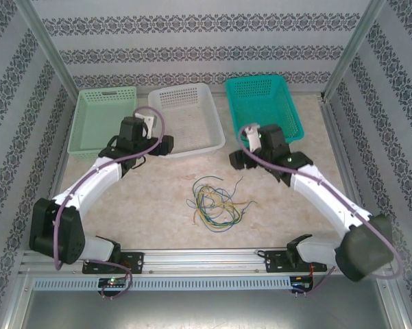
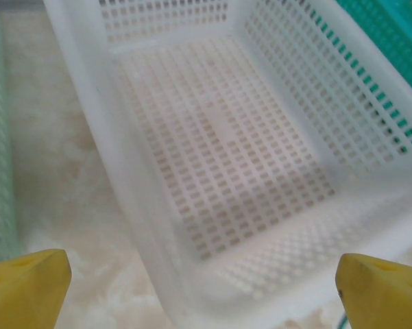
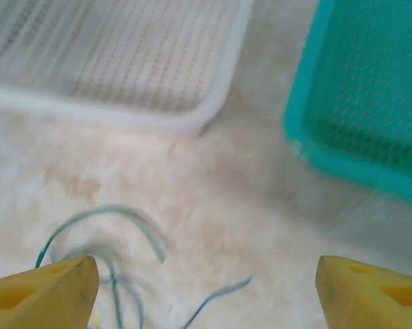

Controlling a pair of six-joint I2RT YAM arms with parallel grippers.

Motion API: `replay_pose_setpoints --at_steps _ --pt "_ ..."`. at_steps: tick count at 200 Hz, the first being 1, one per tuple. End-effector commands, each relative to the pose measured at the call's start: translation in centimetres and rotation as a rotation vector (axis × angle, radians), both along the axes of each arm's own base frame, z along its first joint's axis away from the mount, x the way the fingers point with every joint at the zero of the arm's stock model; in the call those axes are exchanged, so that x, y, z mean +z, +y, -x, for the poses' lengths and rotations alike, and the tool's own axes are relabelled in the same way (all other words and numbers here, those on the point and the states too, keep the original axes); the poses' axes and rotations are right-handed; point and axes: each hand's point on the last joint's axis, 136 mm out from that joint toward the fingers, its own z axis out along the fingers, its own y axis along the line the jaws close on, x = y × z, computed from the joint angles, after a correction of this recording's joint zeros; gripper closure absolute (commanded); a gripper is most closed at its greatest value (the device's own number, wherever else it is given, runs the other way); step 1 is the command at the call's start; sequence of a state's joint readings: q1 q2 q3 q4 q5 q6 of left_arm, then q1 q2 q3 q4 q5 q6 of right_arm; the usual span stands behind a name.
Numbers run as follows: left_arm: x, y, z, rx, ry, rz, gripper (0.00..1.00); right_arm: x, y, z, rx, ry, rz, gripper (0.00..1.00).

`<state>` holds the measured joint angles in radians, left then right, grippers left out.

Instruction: Untangle the cables

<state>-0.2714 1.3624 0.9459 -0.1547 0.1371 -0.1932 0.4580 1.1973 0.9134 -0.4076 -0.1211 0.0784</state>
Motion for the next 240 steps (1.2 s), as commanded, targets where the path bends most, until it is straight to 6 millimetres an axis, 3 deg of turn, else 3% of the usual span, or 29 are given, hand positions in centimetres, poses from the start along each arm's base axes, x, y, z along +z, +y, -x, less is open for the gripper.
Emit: replay_pose_setpoints --at_steps 1,22,78,127,186,219,240 --pt "-1.6 -2.1 2.2 -0.026 0.033 0.133 0.00 -1.7 1.0 5.3 0.121 0.022 0.053 0.20" --pt "-3.2 -3.2 4.1 -0.063 0.057 0.147 0.00 -2.0 2.0 8.5 0.197 -0.023 0.081 0.21" --pt "-3.3 -4.2 7.7 -0.116 0.043 0.204 0.01 -5.2 3.4 12.0 0.299 0.009 0.199 0.23" --pt "-4.2 -3.9 9.7 -0.122 0.063 0.239 0.00 -7.0 4.8 12.4 0.381 0.027 0.356 0.18" --pt "-4.5 -3.3 10.5 -0.110 0.061 0.232 0.00 -7.5 5.2 13.6 0.470 0.028 0.377 0.19" --pt "-4.5 -3.1 10.8 -0.105 0.071 0.225 0.00 -6.1 4.7 13.0 0.436 -0.001 0.400 0.19" --pt "-4.5 -3.0 10.9 -0.103 0.068 0.222 0.00 -5.3 5.3 14.2 0.502 0.013 0.353 0.20"
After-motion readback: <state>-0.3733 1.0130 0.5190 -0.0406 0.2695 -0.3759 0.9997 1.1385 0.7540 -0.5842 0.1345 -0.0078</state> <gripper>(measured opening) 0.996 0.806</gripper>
